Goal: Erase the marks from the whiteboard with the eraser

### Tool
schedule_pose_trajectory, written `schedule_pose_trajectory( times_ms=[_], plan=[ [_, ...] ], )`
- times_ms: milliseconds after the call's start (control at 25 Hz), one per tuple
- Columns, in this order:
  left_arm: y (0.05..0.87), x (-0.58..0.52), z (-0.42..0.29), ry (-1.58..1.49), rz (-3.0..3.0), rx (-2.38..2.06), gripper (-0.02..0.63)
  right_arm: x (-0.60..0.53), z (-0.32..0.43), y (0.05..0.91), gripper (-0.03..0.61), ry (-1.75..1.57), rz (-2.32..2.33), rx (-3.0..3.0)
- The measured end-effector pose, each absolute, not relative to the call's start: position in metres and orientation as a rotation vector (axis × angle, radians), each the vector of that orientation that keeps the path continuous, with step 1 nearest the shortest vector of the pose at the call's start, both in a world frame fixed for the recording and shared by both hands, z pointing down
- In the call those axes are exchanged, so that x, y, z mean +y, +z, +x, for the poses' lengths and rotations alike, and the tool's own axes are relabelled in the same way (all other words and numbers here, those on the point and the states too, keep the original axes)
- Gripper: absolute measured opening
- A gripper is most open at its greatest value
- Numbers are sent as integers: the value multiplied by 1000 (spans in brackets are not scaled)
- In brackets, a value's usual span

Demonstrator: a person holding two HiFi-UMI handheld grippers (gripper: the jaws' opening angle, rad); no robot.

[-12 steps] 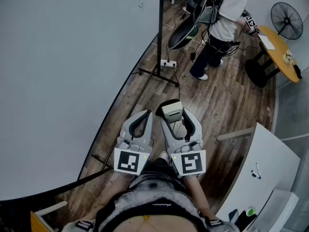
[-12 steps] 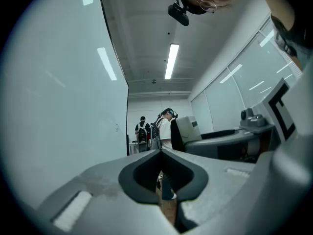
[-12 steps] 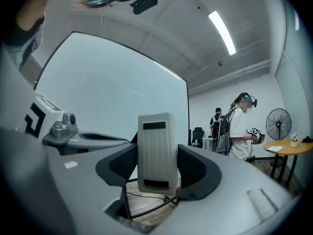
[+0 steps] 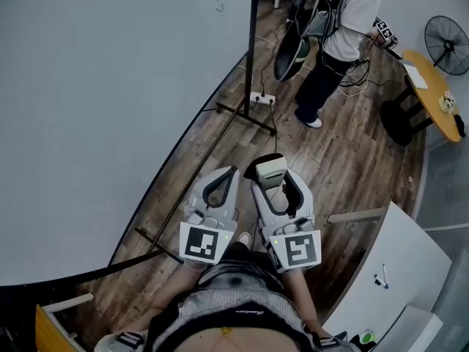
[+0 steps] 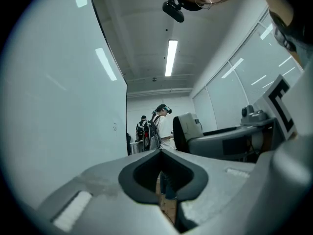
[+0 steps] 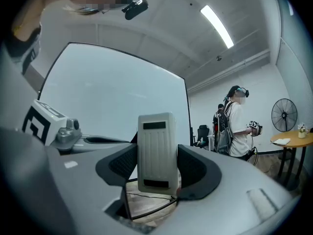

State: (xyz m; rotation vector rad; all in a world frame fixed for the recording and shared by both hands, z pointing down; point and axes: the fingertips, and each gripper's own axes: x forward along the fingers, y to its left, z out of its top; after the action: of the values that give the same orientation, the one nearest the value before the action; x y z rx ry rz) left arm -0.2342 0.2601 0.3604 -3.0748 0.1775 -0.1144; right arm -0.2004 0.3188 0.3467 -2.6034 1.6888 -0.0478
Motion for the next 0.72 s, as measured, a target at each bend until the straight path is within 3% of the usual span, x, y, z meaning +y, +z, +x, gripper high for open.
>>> schedule_pose_trajectory(
  times_ms=[480, 720],
  plan=[
    [373, 258, -178, -116, -3067, 182, 3, 324, -149, 352, 259, -35, -2603, 1666],
    [379, 203, -111, -93, -3120, 152, 3, 285, -81, 351, 259, -1, -2641, 1602]
  ],
)
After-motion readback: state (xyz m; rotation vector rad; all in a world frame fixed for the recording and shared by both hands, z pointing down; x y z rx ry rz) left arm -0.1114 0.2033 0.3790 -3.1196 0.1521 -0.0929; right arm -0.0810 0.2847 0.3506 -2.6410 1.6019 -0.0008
